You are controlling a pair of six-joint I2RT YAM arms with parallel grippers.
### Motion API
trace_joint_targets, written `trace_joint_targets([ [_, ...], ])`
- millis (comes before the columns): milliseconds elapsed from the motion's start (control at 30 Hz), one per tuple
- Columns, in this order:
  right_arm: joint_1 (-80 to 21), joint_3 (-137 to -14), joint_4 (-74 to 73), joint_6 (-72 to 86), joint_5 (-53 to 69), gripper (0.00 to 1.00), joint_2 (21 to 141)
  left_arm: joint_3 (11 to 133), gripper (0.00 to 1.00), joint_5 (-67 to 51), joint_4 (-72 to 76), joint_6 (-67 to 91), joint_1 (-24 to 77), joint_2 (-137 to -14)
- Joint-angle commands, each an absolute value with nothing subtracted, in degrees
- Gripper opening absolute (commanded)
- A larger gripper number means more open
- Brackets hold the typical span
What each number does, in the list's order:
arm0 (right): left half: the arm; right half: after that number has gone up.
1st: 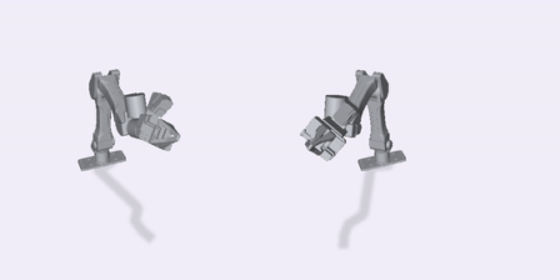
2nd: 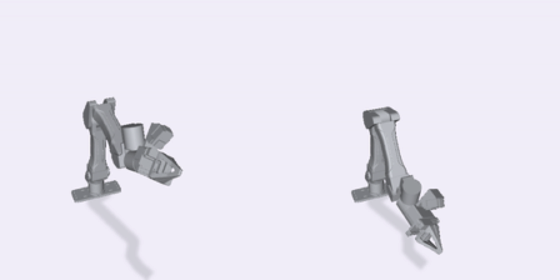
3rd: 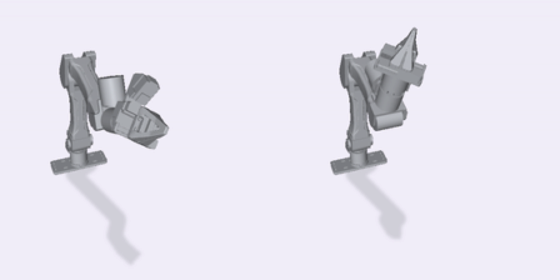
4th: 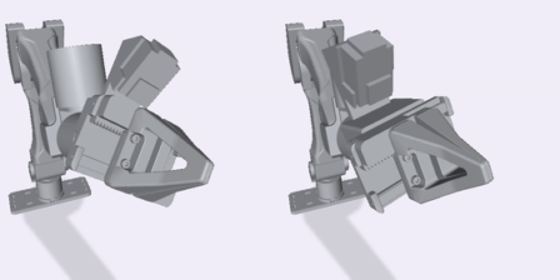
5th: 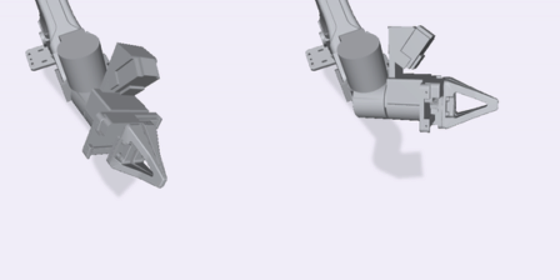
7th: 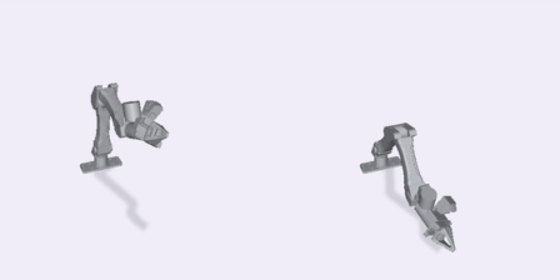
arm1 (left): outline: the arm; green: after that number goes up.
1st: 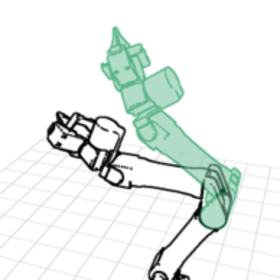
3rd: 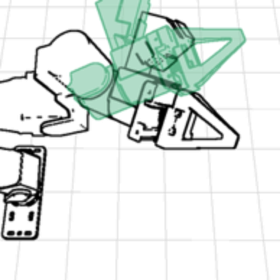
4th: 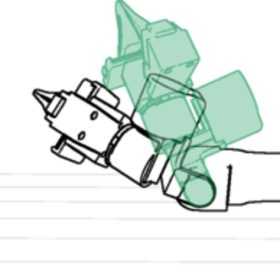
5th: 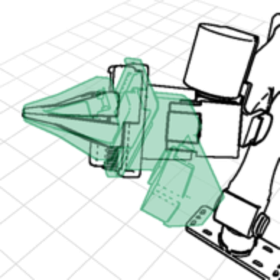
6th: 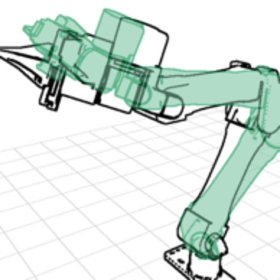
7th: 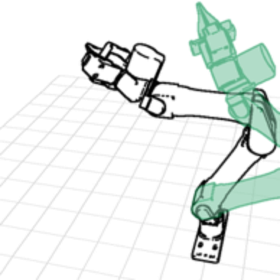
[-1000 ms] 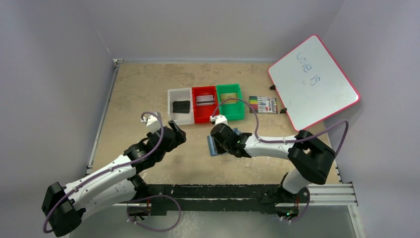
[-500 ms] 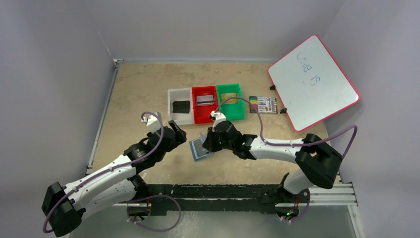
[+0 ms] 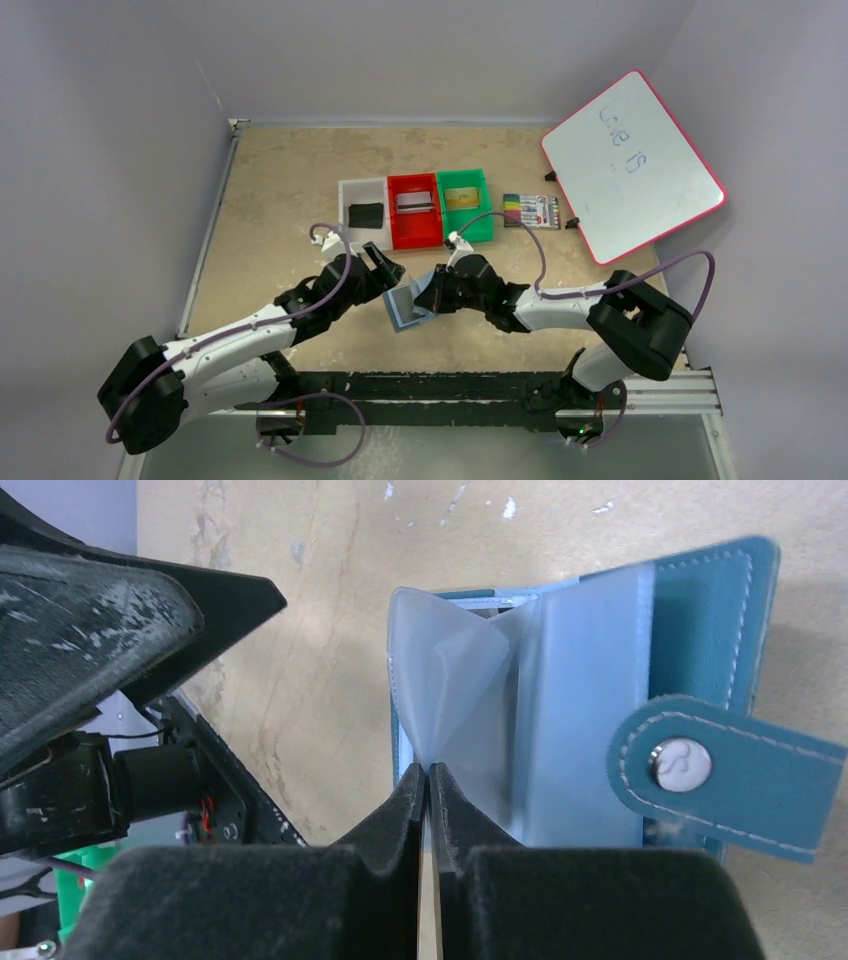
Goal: Take the credit cards out of the card holder
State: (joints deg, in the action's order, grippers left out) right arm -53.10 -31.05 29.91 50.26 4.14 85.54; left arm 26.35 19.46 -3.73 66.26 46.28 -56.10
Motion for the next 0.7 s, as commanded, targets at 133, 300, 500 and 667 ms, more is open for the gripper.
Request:
trace_joint_targets([
  [133, -51.03, -25.51, 43.47, 57.46, 6.14, 0.05, 85.65, 24.94, 0.74, 12.77, 14.52, 70.59, 46.81, -64.97],
  [300, -50.04, -22.38, 47.15, 58.97, 6.07, 0.05, 84.70, 25.02, 0.73, 12.28, 19.65, 72.14, 48.08, -70.05],
  [500, -49.28, -19.91, 49.09, 60.17, 5.54, 0.05, 83.70, 24.90, 0.71, 11.70, 25.79, 74.79, 50.04, -76.10],
  [667, -48.81, -19.00, 49.86, 60.39, 5.71, 0.06, 83.36, 23.97, 0.68, 14.19, 30.40, 78.15, 51.79, -79.54],
])
